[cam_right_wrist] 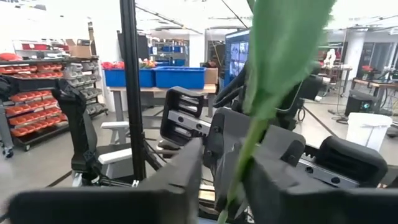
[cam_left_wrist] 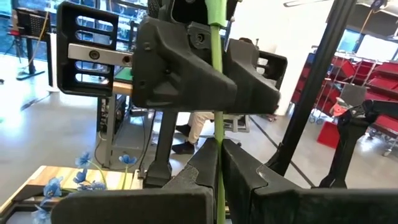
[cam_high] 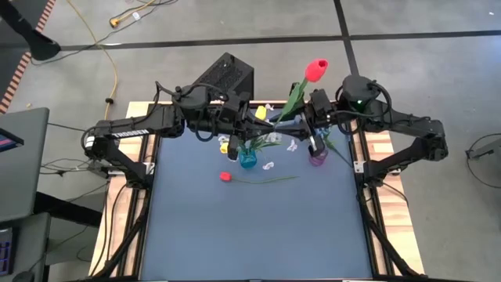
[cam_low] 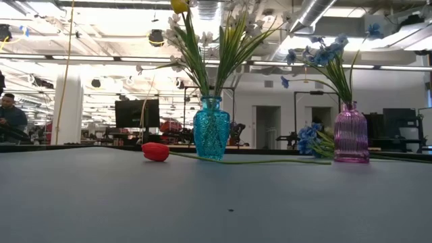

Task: Sort flowers into vase by color
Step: Put the top red flower into the violet vase

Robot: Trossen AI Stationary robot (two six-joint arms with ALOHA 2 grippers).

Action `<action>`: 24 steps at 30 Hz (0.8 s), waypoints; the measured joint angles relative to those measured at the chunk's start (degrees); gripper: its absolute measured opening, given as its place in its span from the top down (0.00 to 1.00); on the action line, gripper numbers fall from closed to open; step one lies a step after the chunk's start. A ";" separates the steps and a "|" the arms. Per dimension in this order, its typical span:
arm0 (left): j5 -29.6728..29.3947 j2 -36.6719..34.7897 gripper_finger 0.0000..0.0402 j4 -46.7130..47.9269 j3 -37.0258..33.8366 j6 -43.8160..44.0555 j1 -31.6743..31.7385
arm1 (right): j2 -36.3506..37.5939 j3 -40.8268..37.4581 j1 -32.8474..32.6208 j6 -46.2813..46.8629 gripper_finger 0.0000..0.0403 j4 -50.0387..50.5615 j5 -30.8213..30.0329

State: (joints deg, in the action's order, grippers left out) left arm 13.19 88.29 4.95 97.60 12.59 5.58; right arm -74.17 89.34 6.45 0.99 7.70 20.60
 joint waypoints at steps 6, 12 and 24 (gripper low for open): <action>-0.34 0.00 1.00 -0.09 0.00 -0.37 0.02 | 0.80 0.00 1.35 -0.20 0.94 1.65 -0.07; 0.16 -0.49 0.88 3.02 -0.07 -2.98 0.02 | 4.01 -0.04 3.24 1.88 0.92 10.06 -0.22; -1.91 -4.51 0.66 13.28 -0.07 -3.78 2.62 | 22.31 -0.04 5.63 7.19 0.93 39.63 -7.84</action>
State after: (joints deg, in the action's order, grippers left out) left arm 11.28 83.78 18.24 97.54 8.81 8.21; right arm -51.86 89.30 12.08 8.19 47.33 12.76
